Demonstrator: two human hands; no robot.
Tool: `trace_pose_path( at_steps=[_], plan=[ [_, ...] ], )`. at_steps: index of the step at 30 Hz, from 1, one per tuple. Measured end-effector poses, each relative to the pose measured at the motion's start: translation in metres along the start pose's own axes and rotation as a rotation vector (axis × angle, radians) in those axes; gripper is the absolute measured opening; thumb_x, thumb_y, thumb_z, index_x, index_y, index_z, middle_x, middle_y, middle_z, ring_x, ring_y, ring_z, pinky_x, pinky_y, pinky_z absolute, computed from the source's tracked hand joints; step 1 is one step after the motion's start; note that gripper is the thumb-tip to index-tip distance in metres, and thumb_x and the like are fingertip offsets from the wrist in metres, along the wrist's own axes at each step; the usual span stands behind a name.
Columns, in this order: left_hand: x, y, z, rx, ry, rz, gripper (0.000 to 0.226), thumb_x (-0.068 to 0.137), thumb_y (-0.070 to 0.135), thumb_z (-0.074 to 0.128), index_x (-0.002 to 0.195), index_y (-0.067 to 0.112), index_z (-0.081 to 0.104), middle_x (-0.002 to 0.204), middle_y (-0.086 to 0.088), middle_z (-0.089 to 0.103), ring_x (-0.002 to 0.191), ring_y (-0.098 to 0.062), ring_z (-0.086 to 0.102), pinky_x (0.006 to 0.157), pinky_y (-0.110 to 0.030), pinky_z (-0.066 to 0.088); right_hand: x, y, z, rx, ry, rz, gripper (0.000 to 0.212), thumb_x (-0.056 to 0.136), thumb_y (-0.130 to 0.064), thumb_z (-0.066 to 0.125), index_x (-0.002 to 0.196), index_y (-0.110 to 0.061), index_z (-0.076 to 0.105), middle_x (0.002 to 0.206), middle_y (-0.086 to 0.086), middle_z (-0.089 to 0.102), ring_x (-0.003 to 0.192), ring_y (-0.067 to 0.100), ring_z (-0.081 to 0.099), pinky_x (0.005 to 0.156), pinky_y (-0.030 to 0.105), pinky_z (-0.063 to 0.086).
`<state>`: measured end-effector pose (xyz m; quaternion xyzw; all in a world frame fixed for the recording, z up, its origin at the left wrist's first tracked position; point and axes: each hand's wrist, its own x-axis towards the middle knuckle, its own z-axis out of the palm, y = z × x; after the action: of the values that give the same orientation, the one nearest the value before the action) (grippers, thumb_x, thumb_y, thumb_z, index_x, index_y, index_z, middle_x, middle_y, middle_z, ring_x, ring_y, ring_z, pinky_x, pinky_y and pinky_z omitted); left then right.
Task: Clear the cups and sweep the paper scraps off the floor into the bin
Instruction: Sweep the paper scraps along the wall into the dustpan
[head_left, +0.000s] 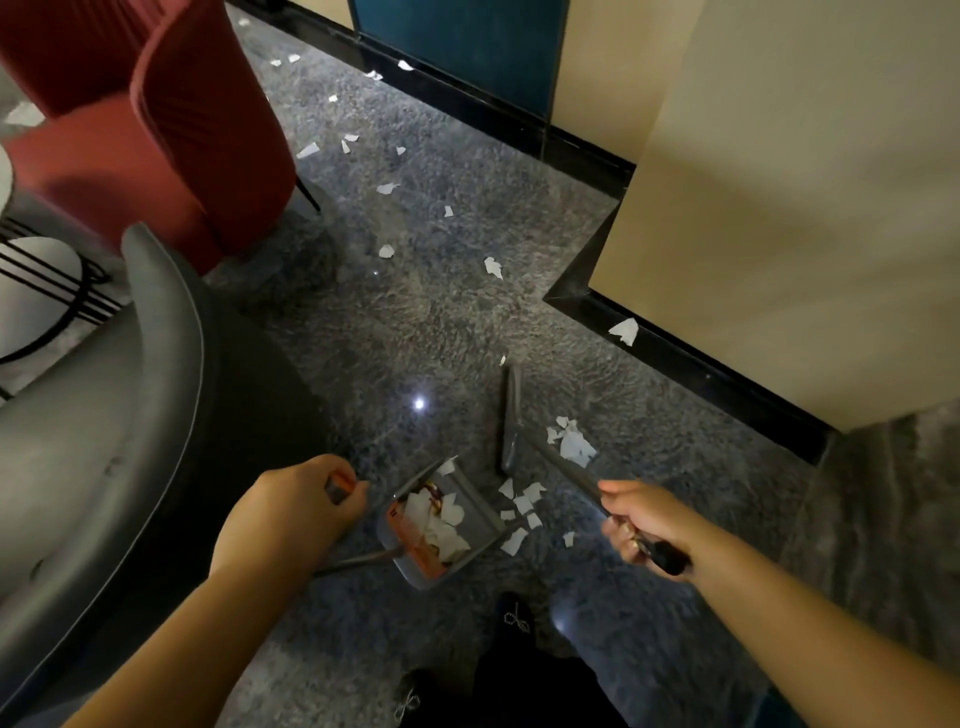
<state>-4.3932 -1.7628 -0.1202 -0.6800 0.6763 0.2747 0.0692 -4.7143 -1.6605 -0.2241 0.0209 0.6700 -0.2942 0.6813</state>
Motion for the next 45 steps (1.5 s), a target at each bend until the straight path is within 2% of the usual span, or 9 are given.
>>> trace_pose_path(
  at_steps=[13,18,22,27,28,31,37,41,45],
  plan=[
    [0.037,0.023,0.0,0.189,-0.03,0.191,0.016,0.091,0.049,0.059,0.094,0.035,0.063,0.077,0.011,0.062,0.068,-0.004,0.058,0.059,-0.025,0.05,-0.014,0.01,-0.034,-0.132,0.295,-0.1,0.043,0.099,-0.003,0.041,0.14,-0.016,0.037,0.06,0.011,0.044,0.029,0.01,0.036,0.032,0.015,0.03],
    [0.045,0.028,0.001,0.196,-0.078,0.208,0.012,0.092,0.048,0.058,0.095,0.037,0.06,0.078,0.012,0.061,0.069,-0.003,0.058,0.055,-0.02,0.046,-0.003,0.01,-0.046,-0.312,0.355,-0.11,0.034,0.097,0.002,0.039,0.129,-0.002,0.047,0.055,0.011,0.044,0.042,0.018,0.038,0.033,0.016,0.03],
    [0.048,0.025,0.0,0.198,-0.062,0.235,0.011,0.091,0.047,0.06,0.093,0.036,0.061,0.076,0.013,0.059,0.068,-0.002,0.057,0.054,-0.02,0.043,0.023,0.012,-0.05,-0.452,0.383,-0.053,0.04,0.096,-0.001,0.04,0.135,-0.009,0.043,0.056,0.014,0.048,0.044,0.02,0.042,0.034,0.019,0.033],
    [0.051,0.017,-0.003,0.199,-0.067,0.25,0.013,0.091,0.047,0.06,0.096,0.035,0.063,0.078,0.012,0.061,0.07,-0.003,0.057,0.056,-0.022,0.044,0.038,0.018,-0.032,-0.662,0.32,0.01,0.039,0.093,-0.001,0.039,0.121,-0.028,0.036,0.064,0.015,0.055,0.052,0.023,0.05,0.046,0.027,0.04],
    [0.052,0.015,-0.003,0.2,-0.062,0.25,0.014,0.091,0.047,0.06,0.096,0.035,0.063,0.077,0.012,0.06,0.069,-0.003,0.056,0.055,-0.022,0.043,0.037,0.022,-0.026,-0.69,0.298,0.024,0.041,0.094,-0.001,0.037,0.125,-0.029,0.036,0.065,0.014,0.055,0.052,0.022,0.05,0.046,0.026,0.041],
    [0.052,0.011,-0.004,0.199,-0.045,0.26,0.015,0.091,0.046,0.061,0.094,0.032,0.064,0.075,0.013,0.059,0.068,-0.002,0.055,0.054,-0.022,0.041,0.031,0.04,-0.009,-0.718,0.235,0.04,0.052,0.096,-0.005,0.033,0.145,-0.022,0.028,0.066,0.012,0.053,0.052,0.02,0.048,0.044,0.025,0.04],
    [0.047,0.007,0.004,0.218,-0.036,0.297,0.016,0.091,0.047,0.06,0.095,0.032,0.062,0.078,0.012,0.06,0.07,-0.004,0.057,0.062,-0.025,0.051,0.016,0.082,0.032,-0.737,0.163,0.011,0.052,0.096,-0.005,0.04,0.145,-0.017,0.029,0.076,0.006,0.047,0.062,0.016,0.048,0.051,0.025,0.039],
    [0.045,0.004,0.001,0.198,-0.016,0.317,0.016,0.092,0.044,0.06,0.095,0.028,0.063,0.078,0.008,0.06,0.068,-0.006,0.054,0.057,-0.024,0.042,0.003,0.105,0.064,-0.859,0.057,0.029,0.056,0.094,-0.004,0.042,0.147,-0.015,0.024,0.079,0.005,0.044,0.064,0.014,0.046,0.053,0.022,0.041],
    [0.043,0.002,0.002,0.169,-0.012,0.331,0.017,0.091,0.043,0.059,0.091,0.027,0.064,0.081,0.004,0.064,0.073,-0.014,0.06,0.068,-0.033,0.054,-0.015,0.12,0.088,-0.853,-0.036,0.029,0.054,0.095,-0.008,0.04,0.147,-0.016,0.025,0.104,0.017,0.05,0.061,0.018,0.051,0.047,0.025,0.043]
  ],
)
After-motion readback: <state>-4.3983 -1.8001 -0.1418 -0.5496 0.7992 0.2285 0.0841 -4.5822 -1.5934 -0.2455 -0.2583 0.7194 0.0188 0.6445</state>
